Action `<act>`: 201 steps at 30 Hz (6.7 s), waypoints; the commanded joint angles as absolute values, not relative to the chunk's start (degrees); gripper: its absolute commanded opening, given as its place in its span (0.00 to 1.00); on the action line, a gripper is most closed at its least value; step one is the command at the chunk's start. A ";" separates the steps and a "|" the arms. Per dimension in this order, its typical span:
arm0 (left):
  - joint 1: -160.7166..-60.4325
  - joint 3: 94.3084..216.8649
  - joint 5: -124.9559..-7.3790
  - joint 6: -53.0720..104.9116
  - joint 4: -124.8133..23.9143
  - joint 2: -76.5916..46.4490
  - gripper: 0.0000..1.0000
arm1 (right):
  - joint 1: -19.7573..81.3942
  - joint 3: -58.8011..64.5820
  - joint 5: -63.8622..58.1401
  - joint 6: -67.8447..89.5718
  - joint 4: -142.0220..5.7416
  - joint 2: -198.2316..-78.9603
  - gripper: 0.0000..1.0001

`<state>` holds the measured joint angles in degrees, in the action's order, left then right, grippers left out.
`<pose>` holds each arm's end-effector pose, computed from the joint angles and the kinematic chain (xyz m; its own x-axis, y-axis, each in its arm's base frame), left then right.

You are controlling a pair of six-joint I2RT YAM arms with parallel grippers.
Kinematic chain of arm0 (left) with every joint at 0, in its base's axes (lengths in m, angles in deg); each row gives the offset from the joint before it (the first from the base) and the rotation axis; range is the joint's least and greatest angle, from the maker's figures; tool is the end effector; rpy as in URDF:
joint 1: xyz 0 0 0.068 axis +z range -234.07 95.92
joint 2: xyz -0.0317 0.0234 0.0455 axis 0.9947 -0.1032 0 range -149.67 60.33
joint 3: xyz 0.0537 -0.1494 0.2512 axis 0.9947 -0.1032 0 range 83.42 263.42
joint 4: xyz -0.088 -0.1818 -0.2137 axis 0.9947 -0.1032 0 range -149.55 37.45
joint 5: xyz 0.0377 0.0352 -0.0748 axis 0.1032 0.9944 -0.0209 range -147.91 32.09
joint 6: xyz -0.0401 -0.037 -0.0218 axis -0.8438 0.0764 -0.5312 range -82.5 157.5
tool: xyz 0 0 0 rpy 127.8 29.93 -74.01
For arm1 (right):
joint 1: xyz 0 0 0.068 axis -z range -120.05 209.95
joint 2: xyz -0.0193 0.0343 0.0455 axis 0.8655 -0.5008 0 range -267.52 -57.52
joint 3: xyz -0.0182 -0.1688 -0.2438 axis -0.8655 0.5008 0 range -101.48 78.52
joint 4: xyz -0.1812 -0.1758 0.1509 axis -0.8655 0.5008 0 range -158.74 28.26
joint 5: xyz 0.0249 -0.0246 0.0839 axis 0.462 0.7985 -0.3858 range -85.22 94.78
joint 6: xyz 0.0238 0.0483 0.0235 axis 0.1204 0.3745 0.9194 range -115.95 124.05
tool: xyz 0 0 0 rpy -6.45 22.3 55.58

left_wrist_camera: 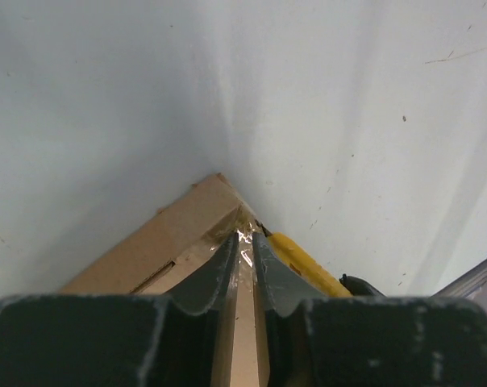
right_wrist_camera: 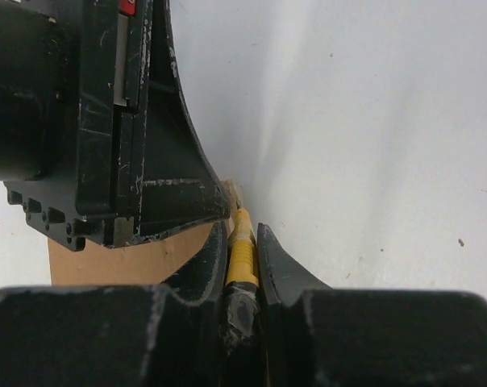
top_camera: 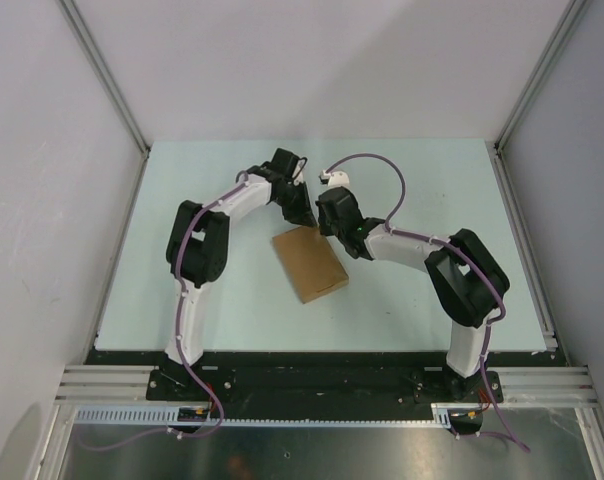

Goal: Unpack the express box

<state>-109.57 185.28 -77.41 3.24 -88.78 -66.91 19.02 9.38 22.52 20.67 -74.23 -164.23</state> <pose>0.4700 -0.2399 0.1777 -0.9654 -0.1274 -0.2277 0.0068 0.8599 -0.5103 0.3548 0.2905 0.2066 -0.5072 -0.0792 -0.8582 -0.2962 0.9511 0.0873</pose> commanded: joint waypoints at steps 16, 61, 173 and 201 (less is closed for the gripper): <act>-110.62 181.33 -65.47 -2.75 -90.43 -67.37 0.09 | 14.24 7.86 32.37 13.90 -71.02 -161.93 0.00; -110.53 181.06 -65.82 -2.05 -91.05 -69.13 0.05 | 13.72 23.41 21.30 16.09 -62.93 -146.81 0.00; -111.58 185.98 -71.26 8.76 -91.05 -62.38 0.12 | 10.29 25.79 32.13 18.81 -69.00 -132.57 0.00; -101.57 170.43 -72.06 10.08 -90.96 -55.32 0.30 | 1.24 22.54 0.46 15.29 -58.27 -142.59 0.00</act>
